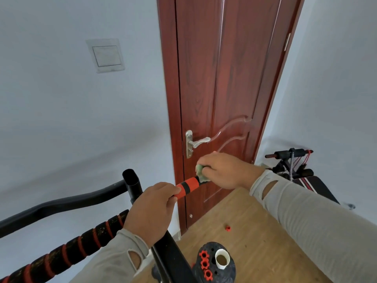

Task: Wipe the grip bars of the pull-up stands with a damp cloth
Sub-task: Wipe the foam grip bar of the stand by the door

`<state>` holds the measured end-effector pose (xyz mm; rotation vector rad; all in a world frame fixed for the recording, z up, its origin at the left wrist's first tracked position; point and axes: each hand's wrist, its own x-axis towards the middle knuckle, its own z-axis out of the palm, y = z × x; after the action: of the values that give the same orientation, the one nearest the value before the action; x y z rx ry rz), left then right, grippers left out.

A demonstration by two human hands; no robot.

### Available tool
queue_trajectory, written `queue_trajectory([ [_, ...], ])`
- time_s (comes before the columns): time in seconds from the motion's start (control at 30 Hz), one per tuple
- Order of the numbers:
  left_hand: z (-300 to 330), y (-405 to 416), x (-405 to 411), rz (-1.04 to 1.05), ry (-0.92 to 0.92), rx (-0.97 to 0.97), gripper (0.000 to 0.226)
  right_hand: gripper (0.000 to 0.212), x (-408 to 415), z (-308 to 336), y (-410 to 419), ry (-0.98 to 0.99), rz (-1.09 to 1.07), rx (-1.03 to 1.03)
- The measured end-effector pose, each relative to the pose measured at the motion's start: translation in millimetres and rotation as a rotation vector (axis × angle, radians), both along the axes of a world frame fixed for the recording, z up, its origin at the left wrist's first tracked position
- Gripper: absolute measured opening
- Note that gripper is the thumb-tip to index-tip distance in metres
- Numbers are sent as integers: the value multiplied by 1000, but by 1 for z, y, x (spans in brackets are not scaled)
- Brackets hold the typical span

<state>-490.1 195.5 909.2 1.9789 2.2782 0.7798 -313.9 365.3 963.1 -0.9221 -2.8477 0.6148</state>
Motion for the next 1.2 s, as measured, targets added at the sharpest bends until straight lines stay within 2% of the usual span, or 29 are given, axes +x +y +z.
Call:
queue_trajectory([
  [0.1,2,-1,1,5,-29,-8,23,24,-1,-12,9,-27,-28,44],
  [0.23,3,-1,3,-12,-7,-4,22,27,16,5,42,-254,-165,172],
  [0.3,4,-2,3,-1,-9,-5,23,28,11,10,43,-338,-165,249],
  [0.37,3,-2,3,-5,-8,-1,23,30,-6,11,31,-354,-97,241],
  [0.47,3,-2,3,-5,-14,-9,24,30,-28,4,8,-281,-2,95],
  [0.53,4,-1,2,-4,-17,-19,24,30,-28,5,7,-277,34,120],
  [0.67,6,-2,2,-8,-44,-28,23,34,5,14,39,-344,-108,195],
  [0.73,5,-2,2,-13,-37,-25,23,33,22,13,57,-386,-259,219],
  [0.8,4,-2,1,-3,-43,-25,24,35,36,5,70,-284,-401,184],
  [0.9,4,-1,0,0,-54,-14,24,32,48,-3,59,184,-467,-13],
  [0.97,4,-1,0,-10,-50,-13,24,25,45,-15,30,408,-366,26],
  [1.0,4,-1,-1,-9,-50,-12,24,22,40,-24,12,431,-273,126],
  [1.1,3,-1,-2,-5,-50,-25,26,37,30,-59,-20,292,28,429],
  [1.2,5,0,-1,-1,-38,-32,26,50,37,-70,-3,183,108,638],
])
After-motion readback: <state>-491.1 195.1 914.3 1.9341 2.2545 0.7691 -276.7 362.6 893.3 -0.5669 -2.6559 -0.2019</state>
